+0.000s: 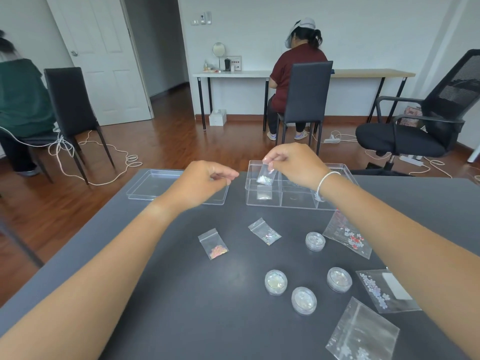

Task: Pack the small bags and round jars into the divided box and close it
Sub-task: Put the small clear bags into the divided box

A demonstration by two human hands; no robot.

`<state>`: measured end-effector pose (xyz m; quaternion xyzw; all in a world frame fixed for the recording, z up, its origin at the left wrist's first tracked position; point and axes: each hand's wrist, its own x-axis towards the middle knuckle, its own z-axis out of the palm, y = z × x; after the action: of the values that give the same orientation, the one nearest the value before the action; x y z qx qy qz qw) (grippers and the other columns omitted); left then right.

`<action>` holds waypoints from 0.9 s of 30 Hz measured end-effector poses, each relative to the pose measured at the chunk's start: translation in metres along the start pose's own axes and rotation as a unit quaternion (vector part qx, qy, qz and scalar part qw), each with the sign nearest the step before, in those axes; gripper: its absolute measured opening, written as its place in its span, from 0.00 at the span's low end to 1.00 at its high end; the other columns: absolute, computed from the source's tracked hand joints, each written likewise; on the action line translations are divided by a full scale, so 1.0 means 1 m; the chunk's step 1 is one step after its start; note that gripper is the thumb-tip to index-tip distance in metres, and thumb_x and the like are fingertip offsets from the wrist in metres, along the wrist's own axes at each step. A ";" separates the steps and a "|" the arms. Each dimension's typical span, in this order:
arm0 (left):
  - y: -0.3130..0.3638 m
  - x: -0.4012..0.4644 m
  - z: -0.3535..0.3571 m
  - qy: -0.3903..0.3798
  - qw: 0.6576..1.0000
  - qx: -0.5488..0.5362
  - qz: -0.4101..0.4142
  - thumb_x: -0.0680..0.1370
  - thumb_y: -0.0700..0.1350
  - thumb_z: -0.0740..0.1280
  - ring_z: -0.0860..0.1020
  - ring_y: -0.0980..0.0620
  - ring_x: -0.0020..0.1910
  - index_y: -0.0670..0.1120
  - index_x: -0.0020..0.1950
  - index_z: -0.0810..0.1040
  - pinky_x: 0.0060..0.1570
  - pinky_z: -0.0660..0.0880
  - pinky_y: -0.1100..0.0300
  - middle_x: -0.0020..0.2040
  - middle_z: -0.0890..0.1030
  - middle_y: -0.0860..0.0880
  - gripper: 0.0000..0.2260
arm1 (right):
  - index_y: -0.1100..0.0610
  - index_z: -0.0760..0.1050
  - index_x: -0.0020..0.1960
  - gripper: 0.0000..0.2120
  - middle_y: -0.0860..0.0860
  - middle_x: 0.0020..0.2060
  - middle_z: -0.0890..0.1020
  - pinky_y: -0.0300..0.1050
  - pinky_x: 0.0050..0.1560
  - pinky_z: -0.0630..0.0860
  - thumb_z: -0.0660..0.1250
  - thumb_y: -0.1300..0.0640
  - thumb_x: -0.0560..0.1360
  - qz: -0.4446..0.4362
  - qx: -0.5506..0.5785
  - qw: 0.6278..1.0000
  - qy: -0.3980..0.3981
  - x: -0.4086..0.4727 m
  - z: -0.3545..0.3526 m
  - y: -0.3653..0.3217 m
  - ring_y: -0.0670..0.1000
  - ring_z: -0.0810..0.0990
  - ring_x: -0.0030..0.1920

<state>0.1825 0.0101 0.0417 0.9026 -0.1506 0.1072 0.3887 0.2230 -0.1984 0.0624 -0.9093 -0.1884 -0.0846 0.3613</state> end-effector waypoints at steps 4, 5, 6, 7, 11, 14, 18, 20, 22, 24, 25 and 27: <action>-0.004 -0.025 -0.012 -0.049 0.998 -0.016 -0.032 0.74 0.40 0.67 0.76 0.73 0.38 0.52 0.49 0.81 0.40 0.67 0.81 0.45 0.81 0.57 0.08 | 0.57 0.79 0.47 0.06 0.55 0.46 0.82 0.43 0.47 0.73 0.64 0.61 0.72 0.012 -0.067 0.996 -0.059 0.000 0.005 -0.004 0.53 0.79 0.47; -0.004 -0.030 -0.014 -0.073 0.996 -0.013 -0.039 0.74 0.41 0.68 0.76 0.73 0.39 0.52 0.48 0.81 0.41 0.67 0.81 0.45 0.81 0.57 0.08 | 0.57 0.78 0.45 0.05 0.54 0.45 0.82 0.43 0.48 0.73 0.64 0.61 0.72 0.014 -0.077 0.994 -0.074 0.000 0.005 -0.006 0.54 0.79 0.48; -0.004 -0.035 -0.017 -0.099 0.994 -0.003 -0.046 0.73 0.42 0.68 0.77 0.72 0.41 0.52 0.49 0.81 0.43 0.68 0.81 0.46 0.81 0.57 0.08 | 0.56 0.78 0.44 0.05 0.53 0.43 0.82 0.45 0.51 0.73 0.64 0.61 0.72 0.017 -0.091 0.992 -0.088 0.000 0.005 -0.007 0.53 0.79 0.48; -0.004 -0.039 -0.019 -0.122 0.991 0.013 -0.052 0.73 0.43 0.69 0.77 0.69 0.43 0.52 0.49 0.81 0.45 0.68 0.80 0.47 0.81 0.56 0.07 | 0.55 0.79 0.43 0.05 0.51 0.42 0.81 0.48 0.55 0.73 0.64 0.61 0.72 0.020 -0.106 0.989 -0.101 0.000 0.005 -0.008 0.53 0.79 0.49; -0.006 -0.051 -0.021 -0.183 0.976 0.081 -0.081 0.71 0.47 0.71 0.77 0.56 0.45 0.51 0.50 0.81 0.47 0.71 0.69 0.48 0.80 0.52 0.08 | 0.54 0.81 0.45 0.09 0.50 0.47 0.83 0.56 0.63 0.68 0.62 0.59 0.74 0.023 -0.149 0.984 -0.097 0.003 0.008 -0.011 0.55 0.78 0.53; -0.008 -0.055 -0.019 -0.196 0.972 0.087 -0.094 0.70 0.47 0.72 0.73 0.60 0.38 0.52 0.51 0.80 0.35 0.67 0.75 0.45 0.78 0.55 0.10 | 0.53 0.80 0.51 0.11 0.50 0.56 0.81 0.55 0.65 0.60 0.60 0.57 0.76 0.022 -0.183 0.980 -0.076 0.002 0.011 -0.007 0.56 0.74 0.59; -0.010 -0.056 -0.017 -0.196 0.971 0.080 -0.106 0.69 0.47 0.73 0.73 0.64 0.32 0.52 0.50 0.81 0.31 0.65 0.78 0.42 0.76 0.57 0.11 | 0.50 0.78 0.55 0.12 0.51 0.60 0.78 0.53 0.62 0.60 0.58 0.58 0.77 -0.003 -0.195 0.981 -0.026 -0.003 0.009 -0.002 0.57 0.68 0.62; -0.011 -0.057 -0.016 -0.198 0.971 0.073 -0.109 0.69 0.46 0.73 0.72 0.65 0.32 0.52 0.50 0.81 0.31 0.65 0.78 0.41 0.76 0.57 0.11 | 0.50 0.79 0.54 0.12 0.51 0.58 0.79 0.53 0.61 0.61 0.58 0.59 0.77 -0.024 -0.184 0.983 0.001 -0.009 0.006 -0.003 0.57 0.69 0.59; -0.011 -0.058 -0.015 -0.200 0.971 0.067 -0.115 0.68 0.46 0.73 0.73 0.64 0.32 0.53 0.49 0.80 0.30 0.65 0.78 0.41 0.76 0.56 0.10 | 0.51 0.80 0.51 0.12 0.52 0.54 0.80 0.53 0.60 0.65 0.59 0.59 0.76 -0.054 -0.164 0.985 0.020 -0.017 0.004 -0.005 0.55 0.72 0.55; -0.010 -0.057 -0.015 -0.203 0.970 0.059 -0.120 0.68 0.46 0.73 0.73 0.64 0.30 0.54 0.47 0.80 0.29 0.65 0.77 0.39 0.77 0.55 0.09 | 0.52 0.81 0.48 0.11 0.51 0.48 0.80 0.46 0.54 0.68 0.60 0.60 0.75 -0.089 -0.129 0.987 0.019 -0.030 0.004 -0.008 0.47 0.72 0.47; -0.009 -0.057 -0.014 -0.204 0.970 0.056 -0.121 0.68 0.45 0.73 0.72 0.65 0.29 0.55 0.46 0.80 0.29 0.65 0.77 0.38 0.77 0.55 0.09 | 0.53 0.81 0.47 0.10 0.49 0.45 0.80 0.38 0.49 0.66 0.61 0.61 0.75 -0.103 -0.109 0.989 0.005 -0.037 0.005 -0.010 0.39 0.72 0.42; -0.009 -0.057 -0.014 -0.206 0.969 0.055 -0.121 0.69 0.45 0.73 0.72 0.65 0.27 0.56 0.45 0.80 0.29 0.65 0.76 0.37 0.77 0.55 0.08 | 0.53 0.81 0.46 0.09 0.46 0.42 0.78 0.26 0.39 0.63 0.63 0.61 0.74 -0.116 -0.081 0.989 -0.048 -0.052 0.010 -0.013 0.29 0.70 0.37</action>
<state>0.1312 0.0371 0.0273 0.9368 -0.1106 -0.1213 0.3089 0.1699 -0.1974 0.0483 -0.9107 -0.3020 -0.0973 0.2646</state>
